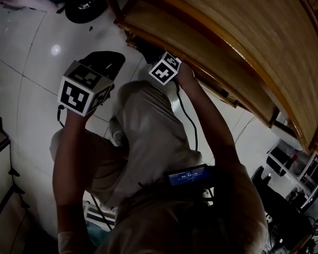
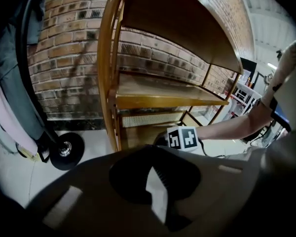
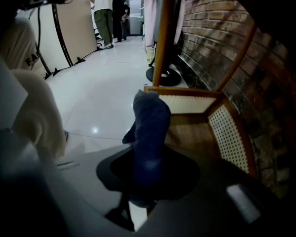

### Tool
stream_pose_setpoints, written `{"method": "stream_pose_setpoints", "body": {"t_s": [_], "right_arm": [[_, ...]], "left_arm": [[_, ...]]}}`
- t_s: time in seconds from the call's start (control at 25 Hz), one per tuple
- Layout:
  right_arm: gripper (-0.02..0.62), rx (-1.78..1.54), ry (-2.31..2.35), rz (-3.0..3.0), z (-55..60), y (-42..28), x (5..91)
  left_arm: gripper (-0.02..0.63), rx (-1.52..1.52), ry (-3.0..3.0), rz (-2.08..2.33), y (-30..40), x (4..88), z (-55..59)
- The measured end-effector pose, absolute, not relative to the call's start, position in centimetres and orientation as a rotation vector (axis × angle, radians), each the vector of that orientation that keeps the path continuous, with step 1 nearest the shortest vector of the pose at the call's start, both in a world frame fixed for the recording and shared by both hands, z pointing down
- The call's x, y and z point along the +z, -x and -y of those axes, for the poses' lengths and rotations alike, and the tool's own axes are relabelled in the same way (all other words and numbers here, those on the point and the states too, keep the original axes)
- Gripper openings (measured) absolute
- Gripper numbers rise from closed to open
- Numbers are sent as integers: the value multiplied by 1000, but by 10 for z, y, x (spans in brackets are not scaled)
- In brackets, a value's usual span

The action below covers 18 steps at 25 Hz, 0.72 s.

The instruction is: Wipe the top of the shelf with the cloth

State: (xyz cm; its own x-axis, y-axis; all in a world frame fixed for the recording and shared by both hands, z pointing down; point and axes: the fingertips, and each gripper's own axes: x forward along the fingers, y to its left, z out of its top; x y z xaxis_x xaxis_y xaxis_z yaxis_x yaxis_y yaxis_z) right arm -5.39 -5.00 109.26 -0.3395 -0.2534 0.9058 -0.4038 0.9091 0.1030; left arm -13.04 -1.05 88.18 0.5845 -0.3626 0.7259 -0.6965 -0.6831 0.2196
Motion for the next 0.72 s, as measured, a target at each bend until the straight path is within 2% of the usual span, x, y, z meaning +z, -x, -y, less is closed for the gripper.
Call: {"method": "stream_pose_setpoints", "body": {"t_s": [0.24,0.72], "right_arm": [[94,388,-521,1835,2,-51,1112],[100,465,-699,1685,-60,-209,1113]], "left_arm": [[5,859,-2340,860,134,879,24],[5,819,-2411,809,117,873,36]]}}
